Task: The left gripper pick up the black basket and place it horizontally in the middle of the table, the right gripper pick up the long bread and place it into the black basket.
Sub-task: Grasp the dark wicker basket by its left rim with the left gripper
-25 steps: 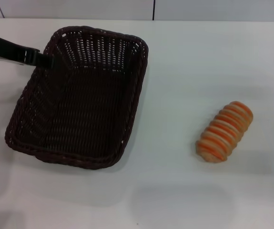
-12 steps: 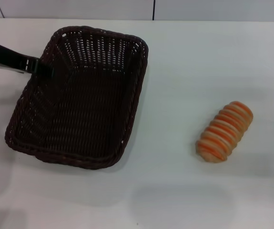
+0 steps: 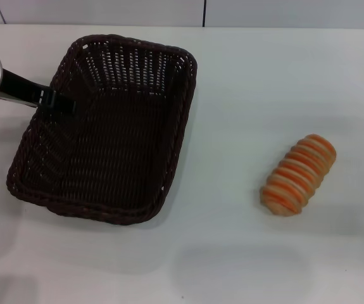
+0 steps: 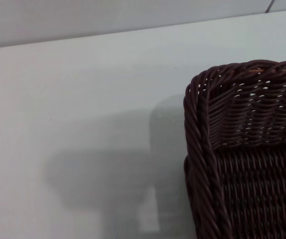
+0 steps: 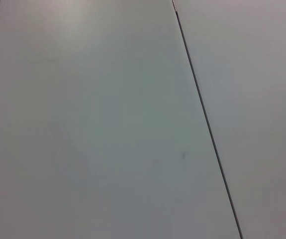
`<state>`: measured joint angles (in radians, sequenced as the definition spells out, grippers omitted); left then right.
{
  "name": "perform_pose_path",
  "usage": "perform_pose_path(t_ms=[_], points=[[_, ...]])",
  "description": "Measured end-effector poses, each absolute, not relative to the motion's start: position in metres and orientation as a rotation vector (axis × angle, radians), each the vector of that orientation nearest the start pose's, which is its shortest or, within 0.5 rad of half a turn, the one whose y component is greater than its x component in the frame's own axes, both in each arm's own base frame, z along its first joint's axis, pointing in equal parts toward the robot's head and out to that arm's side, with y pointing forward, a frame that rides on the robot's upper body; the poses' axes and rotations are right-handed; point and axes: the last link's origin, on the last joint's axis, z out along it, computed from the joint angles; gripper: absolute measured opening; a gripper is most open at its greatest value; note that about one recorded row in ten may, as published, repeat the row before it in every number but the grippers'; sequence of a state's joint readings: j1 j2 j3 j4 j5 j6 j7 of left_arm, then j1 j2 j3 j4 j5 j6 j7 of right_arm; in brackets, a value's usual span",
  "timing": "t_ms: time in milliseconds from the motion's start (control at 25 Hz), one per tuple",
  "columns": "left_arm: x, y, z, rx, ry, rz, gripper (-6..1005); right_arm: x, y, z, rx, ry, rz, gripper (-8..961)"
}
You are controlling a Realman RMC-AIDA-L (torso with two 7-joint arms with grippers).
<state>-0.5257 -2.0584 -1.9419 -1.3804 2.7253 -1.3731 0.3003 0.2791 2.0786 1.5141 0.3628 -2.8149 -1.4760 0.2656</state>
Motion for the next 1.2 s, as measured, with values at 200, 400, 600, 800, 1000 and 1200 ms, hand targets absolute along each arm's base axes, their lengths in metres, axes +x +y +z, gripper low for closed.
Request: perform_pose_path(t_ms=[200,400,600,800,1000,1200], points=[[-0.229,0.383,0.057,-2.078,-1.278,0.231,728,0.309,0.305,0.068,-1.242,0.295,1.053,625],[-0.229,0.386,0.051,-2.090,-1.252,0.296,685,0.309,0.305,0.068,-1.241,0.294,1.053,625],[-0.228,0.387,0.049,-2.095,-1.221,0.322,606,0.309,0.305,0.068,-1.240,0.294,1.053,625],[-0.228,0.388,0.049,-2.093,-1.204,0.330,527,0.309,0.305,0.068,-1.241,0.294,1.053,625],[-0.228,0.388,0.048,-2.098,-1.196,0.335,374,0.309,0.305,0.069,-1.241,0.293,1.054,624],[-0.229,0.388,0.048,-2.124,-1.155,0.340,210,0.308,0.306,0.069,-1.239,0.290,1.059,624]])
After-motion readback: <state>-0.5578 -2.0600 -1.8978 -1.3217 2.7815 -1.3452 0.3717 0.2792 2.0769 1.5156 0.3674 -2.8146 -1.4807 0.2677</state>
